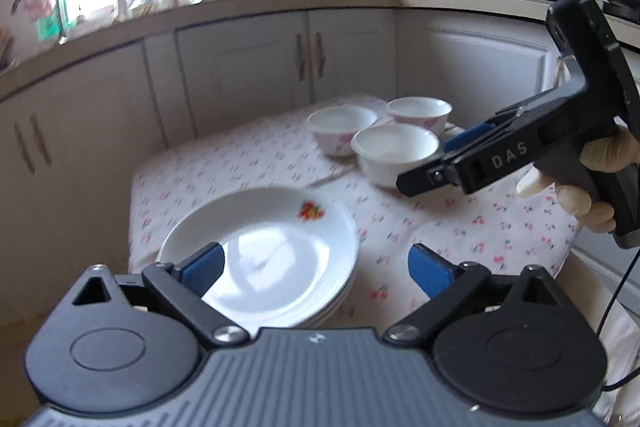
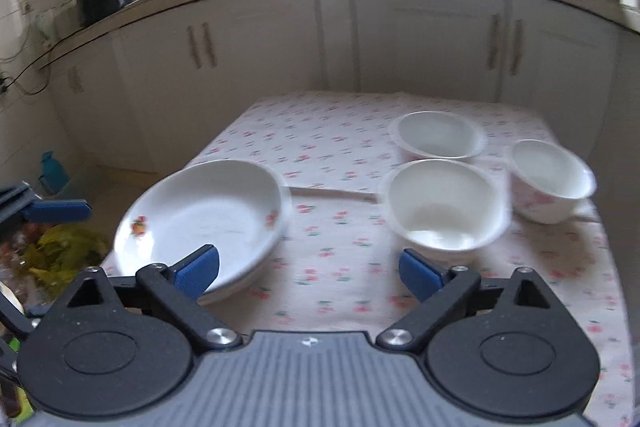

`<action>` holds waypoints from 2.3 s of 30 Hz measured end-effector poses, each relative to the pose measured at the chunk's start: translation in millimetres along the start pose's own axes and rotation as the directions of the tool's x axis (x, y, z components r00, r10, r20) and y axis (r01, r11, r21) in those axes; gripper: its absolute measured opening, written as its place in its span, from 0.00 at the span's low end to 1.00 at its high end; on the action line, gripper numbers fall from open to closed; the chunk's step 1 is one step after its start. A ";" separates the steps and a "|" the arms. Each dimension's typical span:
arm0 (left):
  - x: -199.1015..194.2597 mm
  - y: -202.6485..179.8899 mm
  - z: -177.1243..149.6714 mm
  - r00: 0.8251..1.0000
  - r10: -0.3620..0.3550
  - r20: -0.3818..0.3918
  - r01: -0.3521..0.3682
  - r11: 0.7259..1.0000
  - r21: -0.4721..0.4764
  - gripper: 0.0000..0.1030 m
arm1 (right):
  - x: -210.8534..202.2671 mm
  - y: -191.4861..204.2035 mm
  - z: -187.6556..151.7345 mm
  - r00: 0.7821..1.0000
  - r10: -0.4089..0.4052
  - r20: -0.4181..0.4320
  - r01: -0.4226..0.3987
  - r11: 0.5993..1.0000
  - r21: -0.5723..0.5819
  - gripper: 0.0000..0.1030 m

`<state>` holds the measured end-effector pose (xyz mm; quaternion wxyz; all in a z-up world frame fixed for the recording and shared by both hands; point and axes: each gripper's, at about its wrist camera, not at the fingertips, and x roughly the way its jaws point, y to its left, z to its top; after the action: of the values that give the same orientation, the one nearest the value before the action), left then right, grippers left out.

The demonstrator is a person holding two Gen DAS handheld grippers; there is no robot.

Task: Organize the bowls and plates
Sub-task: 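Open both tools and move them away from the plate stack toward the bowls, then grasp the rim of a white bowl with the right tool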

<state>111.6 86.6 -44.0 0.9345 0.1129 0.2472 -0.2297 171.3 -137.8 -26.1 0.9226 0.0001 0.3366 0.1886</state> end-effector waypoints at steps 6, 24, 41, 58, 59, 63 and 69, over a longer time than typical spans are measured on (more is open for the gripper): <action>36.4 -34.2 19.5 1.000 -0.013 0.003 0.013 0.999 0.034 0.96 | -10.3 -49.5 -2.7 0.999 -0.021 0.043 0.018 0.997 0.078 0.96; 162.5 -84.2 53.9 0.995 0.002 -0.096 0.000 1.000 0.013 0.94 | 49.2 -136.9 23.5 0.999 0.043 0.025 -0.047 0.982 0.184 0.77; 197.7 -84.9 60.5 0.996 -0.053 -0.065 0.054 0.998 0.021 0.89 | 81.0 -145.9 28.6 0.997 0.076 0.012 -0.077 0.977 0.198 0.63; 169.5 -91.4 57.1 0.995 -0.079 -0.053 0.081 0.996 0.037 0.89 | 57.3 -134.1 20.7 0.998 0.060 0.008 -0.060 0.978 0.198 0.63; 166.1 -92.5 56.8 0.995 -0.080 -0.051 0.082 0.996 0.039 0.89 | 53.8 -132.3 20.1 0.998 0.058 0.010 -0.059 0.979 0.194 0.63; 153.1 -96.5 55.3 0.995 -0.087 -0.049 0.089 0.995 0.041 0.89 | 39.7 -124.9 15.7 0.998 0.056 0.013 -0.057 0.980 0.190 0.63; 135.7 -100.0 47.8 0.993 -0.100 -0.058 0.102 0.994 0.032 0.89 | 23.6 -114.8 6.1 0.997 0.077 -0.004 -0.075 0.982 0.174 0.63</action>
<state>187.5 -66.5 -82.7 0.9122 0.1230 0.2748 -0.2778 231.7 -235.4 -50.6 0.9092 0.0926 0.3566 0.1938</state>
